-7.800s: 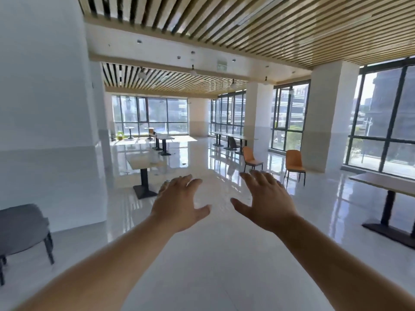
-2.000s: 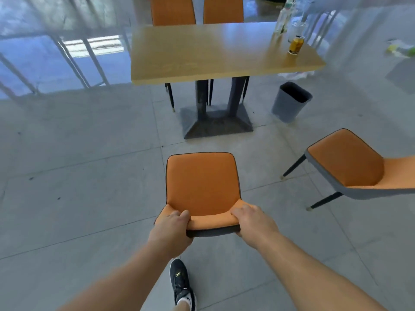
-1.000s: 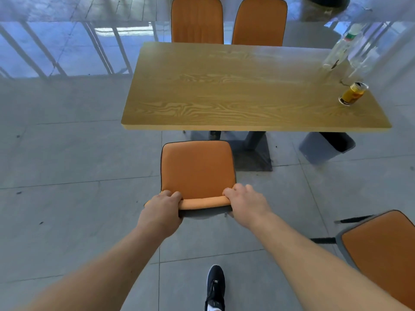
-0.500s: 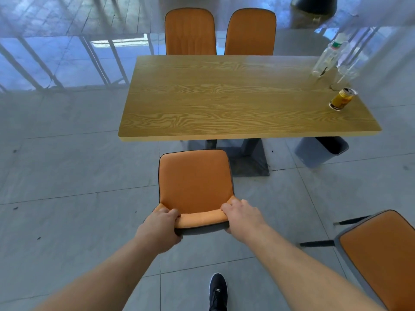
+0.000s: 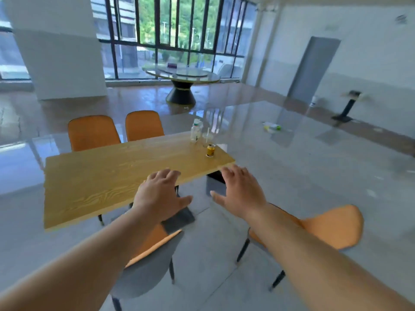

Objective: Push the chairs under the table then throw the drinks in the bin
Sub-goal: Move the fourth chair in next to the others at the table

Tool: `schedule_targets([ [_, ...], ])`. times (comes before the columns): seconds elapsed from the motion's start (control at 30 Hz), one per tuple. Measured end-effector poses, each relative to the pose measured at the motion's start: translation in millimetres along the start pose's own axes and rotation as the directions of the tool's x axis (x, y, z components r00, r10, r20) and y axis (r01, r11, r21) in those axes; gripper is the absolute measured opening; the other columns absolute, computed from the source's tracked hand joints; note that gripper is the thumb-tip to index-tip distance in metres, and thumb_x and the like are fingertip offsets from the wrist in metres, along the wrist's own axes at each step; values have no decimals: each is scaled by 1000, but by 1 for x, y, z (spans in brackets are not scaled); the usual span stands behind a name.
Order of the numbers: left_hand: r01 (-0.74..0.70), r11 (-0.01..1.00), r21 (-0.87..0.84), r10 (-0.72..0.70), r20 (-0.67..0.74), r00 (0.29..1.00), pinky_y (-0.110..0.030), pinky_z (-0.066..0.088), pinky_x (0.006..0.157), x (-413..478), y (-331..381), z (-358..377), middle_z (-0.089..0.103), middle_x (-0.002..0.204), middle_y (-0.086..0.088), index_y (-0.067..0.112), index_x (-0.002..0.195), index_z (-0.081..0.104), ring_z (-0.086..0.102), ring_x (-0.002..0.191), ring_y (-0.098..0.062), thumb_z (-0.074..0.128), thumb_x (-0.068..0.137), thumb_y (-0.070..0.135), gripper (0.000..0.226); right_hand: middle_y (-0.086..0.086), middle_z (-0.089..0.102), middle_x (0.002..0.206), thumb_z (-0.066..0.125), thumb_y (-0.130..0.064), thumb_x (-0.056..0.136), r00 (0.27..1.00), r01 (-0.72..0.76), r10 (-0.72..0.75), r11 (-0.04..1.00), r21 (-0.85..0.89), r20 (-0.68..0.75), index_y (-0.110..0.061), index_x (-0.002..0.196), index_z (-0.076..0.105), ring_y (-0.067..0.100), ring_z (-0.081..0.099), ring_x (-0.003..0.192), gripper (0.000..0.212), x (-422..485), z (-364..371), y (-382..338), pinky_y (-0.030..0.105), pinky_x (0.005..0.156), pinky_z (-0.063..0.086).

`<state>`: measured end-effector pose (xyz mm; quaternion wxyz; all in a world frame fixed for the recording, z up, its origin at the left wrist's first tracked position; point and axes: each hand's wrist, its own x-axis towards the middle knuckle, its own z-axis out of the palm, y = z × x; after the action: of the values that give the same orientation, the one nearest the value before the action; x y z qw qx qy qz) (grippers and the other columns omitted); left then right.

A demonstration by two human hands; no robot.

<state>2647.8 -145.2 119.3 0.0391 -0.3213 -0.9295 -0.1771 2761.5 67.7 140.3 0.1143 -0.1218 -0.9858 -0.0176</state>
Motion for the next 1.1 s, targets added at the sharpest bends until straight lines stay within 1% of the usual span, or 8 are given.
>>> schedule_targets([
  [0.1, -133, 991, -3, 132, -69, 989, -48, 47, 109, 3, 66, -41, 42, 159, 4, 33, 153, 39, 42, 142, -28, 60, 81, 80, 89, 10, 41, 152, 54, -65, 92, 989, -100, 93, 993, -62, -116, -19, 154, 32, 35, 40, 135, 80, -36, -72, 43, 51, 110, 38],
  [0.23, -278, 960, -10, 275, -133, 952, -47, 45, 109, -1, 164, -78, 43, 158, 3, 32, 153, 40, 41, 142, -30, 61, 81, 79, 88, 11, 37, 158, 56, -65, 90, 950, -245, 216, 963, -109, -226, -20, 154, 32, 36, 36, 141, 81, -100, -155, 108, 52, 111, 38],
  [0.37, -381, 925, 11, 377, -173, 910, -46, 44, 109, -10, 265, -92, 43, 158, 4, 33, 153, 39, 42, 141, -29, 58, 80, 81, 90, 9, 38, 156, 56, -64, 91, 897, -350, 297, 929, -118, -326, -23, 153, 32, 35, 38, 139, 78, -169, -212, 172, 52, 109, 40],
  [0.43, -441, 897, -2, 434, -177, 883, -47, 44, 109, -14, 319, -92, 40, 160, 4, 33, 154, 37, 40, 143, -28, 56, 80, 81, 90, 10, 35, 159, 52, -65, 93, 874, -406, 342, 904, -132, -346, -22, 155, 30, 35, 34, 143, 79, -204, -232, 205, 52, 112, 38],
  [0.57, -546, 837, -19, 534, -190, 824, -47, 43, 109, -28, 440, -78, 38, 161, 3, 32, 154, 36, 38, 146, -26, 54, 80, 82, 91, 9, 31, 163, 48, -67, 94, 832, -488, 407, 860, -150, -376, -22, 158, 27, 33, 30, 148, 81, -278, -261, 284, 52, 115, 35],
  [0.73, -622, 781, -53, 607, -171, 776, -49, 39, 112, -52, 590, -39, 36, 162, 3, 33, 155, 35, 33, 148, -26, 53, 81, 81, 90, 8, 28, 165, 47, -67, 95, 792, -570, 483, 803, -172, -373, -23, 158, 25, 32, 26, 149, 80, -370, -283, 394, 51, 117, 31],
  [0.87, -671, 737, -80, 654, -166, 738, -47, 38, 112, -68, 694, -4, 36, 162, 4, 33, 153, 36, 33, 148, -25, 53, 81, 80, 88, 7, 27, 165, 46, -68, 95, 749, -636, 542, 751, -180, -382, -24, 158, 24, 31, 25, 149, 80, -438, -297, 476, 51, 118, 32],
  [1.1, -723, 681, -114, 711, -135, 690, -47, 39, 113, -76, 832, 49, 35, 163, 4, 34, 153, 35, 35, 147, -24, 50, 79, 82, 89, 5, 31, 163, 48, -69, 93, 678, -720, 629, 674, -167, -381, -27, 156, 27, 30, 29, 148, 78, -510, -312, 593, 51, 117, 33],
])
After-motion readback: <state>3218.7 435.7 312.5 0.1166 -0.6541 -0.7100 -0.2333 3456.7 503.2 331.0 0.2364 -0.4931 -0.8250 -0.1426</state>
